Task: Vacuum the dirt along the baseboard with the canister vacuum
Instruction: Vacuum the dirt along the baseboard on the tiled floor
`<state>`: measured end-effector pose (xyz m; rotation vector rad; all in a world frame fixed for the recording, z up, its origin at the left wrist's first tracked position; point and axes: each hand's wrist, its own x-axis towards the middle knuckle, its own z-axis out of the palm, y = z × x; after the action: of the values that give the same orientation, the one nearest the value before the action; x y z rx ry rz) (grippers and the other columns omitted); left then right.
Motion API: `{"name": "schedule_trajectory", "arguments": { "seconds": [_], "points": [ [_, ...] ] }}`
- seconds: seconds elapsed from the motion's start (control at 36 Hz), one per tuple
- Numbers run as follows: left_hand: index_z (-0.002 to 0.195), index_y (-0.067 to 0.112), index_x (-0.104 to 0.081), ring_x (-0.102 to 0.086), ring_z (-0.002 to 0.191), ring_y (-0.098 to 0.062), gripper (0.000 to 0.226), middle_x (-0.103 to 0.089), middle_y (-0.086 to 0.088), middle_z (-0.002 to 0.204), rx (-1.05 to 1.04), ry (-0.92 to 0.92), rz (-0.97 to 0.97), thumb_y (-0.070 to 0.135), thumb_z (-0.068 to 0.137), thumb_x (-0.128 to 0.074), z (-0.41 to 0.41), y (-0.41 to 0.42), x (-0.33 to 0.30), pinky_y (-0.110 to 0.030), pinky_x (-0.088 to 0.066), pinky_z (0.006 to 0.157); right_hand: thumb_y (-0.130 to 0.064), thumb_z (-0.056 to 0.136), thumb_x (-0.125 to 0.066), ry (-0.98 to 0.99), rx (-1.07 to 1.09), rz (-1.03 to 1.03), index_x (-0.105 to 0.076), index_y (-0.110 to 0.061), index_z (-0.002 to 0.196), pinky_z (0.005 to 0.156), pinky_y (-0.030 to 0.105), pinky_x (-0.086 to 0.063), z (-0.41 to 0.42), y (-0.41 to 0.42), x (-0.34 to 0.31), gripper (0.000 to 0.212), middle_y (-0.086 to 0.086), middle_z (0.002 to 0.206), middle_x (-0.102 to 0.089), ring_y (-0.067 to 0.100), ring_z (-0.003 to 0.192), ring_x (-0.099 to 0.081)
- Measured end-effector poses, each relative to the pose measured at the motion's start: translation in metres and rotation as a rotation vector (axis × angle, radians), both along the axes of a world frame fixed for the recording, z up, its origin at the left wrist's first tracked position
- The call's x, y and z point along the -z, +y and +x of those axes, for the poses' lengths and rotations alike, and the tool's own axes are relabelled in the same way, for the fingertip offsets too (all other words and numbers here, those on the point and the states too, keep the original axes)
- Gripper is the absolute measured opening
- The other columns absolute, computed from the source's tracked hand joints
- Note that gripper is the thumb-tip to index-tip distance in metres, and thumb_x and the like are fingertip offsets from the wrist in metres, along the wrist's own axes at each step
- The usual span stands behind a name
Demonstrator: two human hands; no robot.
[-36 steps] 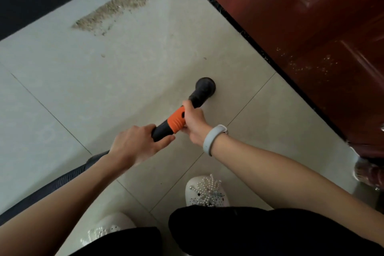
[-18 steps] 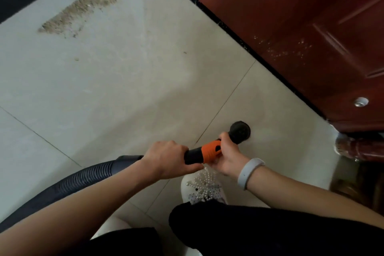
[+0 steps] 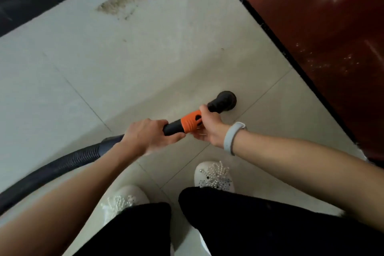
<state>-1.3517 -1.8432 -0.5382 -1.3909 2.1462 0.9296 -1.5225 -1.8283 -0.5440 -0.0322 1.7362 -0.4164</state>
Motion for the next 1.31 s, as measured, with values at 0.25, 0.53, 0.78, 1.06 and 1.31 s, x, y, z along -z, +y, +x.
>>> {"name": "schedule_trajectory", "arguments": {
  "seconds": [0.25,0.53,0.78,1.06,1.31],
  "points": [
    [0.087,0.031,-0.058,-0.055,0.075,-0.013,0.067,-0.058,0.011,0.077,-0.016,-0.265,0.152,0.091,0.07,-0.034,0.122,0.071,-0.034,-0.028,-0.04,0.065,-0.043,0.104,-0.031,-0.293,-0.209,0.382,-0.04,-0.009,0.098,0.035,0.018,-0.044,0.112,0.047,-0.03,0.036,0.012,0.082,-0.057,0.022,0.056,-0.056],
    [0.073,0.025,-0.054,-0.057,0.067,-0.008,0.081,-0.061,0.011,0.069,-0.377,-0.341,0.092,0.097,0.043,-0.029,0.238,0.087,-0.043,-0.028,-0.037,0.057,-0.041,0.104,-0.032,-0.428,-0.229,0.36,-0.041,-0.005,0.116,0.047,0.024,-0.05,0.226,0.044,-0.032,0.04,0.013,0.083,-0.058,0.021,0.059,-0.06],
    [0.07,0.023,-0.054,-0.056,0.065,-0.013,0.062,-0.059,0.005,0.066,-0.615,-0.264,-0.038,0.085,0.068,-0.049,0.214,0.041,-0.024,-0.03,-0.038,0.06,-0.041,0.102,-0.037,-0.249,-0.378,0.135,-0.045,-0.008,0.128,0.038,0.019,-0.046,0.219,-0.035,-0.018,0.043,0.017,0.115,-0.063,0.024,0.062,-0.063],
    [0.082,0.027,-0.058,-0.06,0.067,-0.011,0.077,-0.06,0.008,0.07,-0.289,-0.165,0.008,0.094,0.06,-0.029,0.133,-0.014,-0.008,-0.025,-0.045,0.062,-0.044,0.1,-0.039,-0.035,-0.216,0.134,-0.047,-0.003,0.126,0.038,0.02,-0.045,0.134,-0.048,-0.013,0.049,0.018,0.09,-0.064,0.024,0.057,-0.062],
    [0.077,0.024,-0.055,-0.057,0.069,-0.017,0.071,-0.053,0.006,0.067,-0.311,-0.077,-0.021,0.092,0.068,-0.036,0.063,-0.051,0.005,-0.029,-0.044,0.065,-0.039,0.101,-0.036,0.156,-0.121,0.02,-0.045,-0.003,0.115,0.046,0.028,-0.049,0.082,-0.082,-0.012,0.04,0.016,0.088,-0.059,0.024,0.055,-0.059]
  ]
}}
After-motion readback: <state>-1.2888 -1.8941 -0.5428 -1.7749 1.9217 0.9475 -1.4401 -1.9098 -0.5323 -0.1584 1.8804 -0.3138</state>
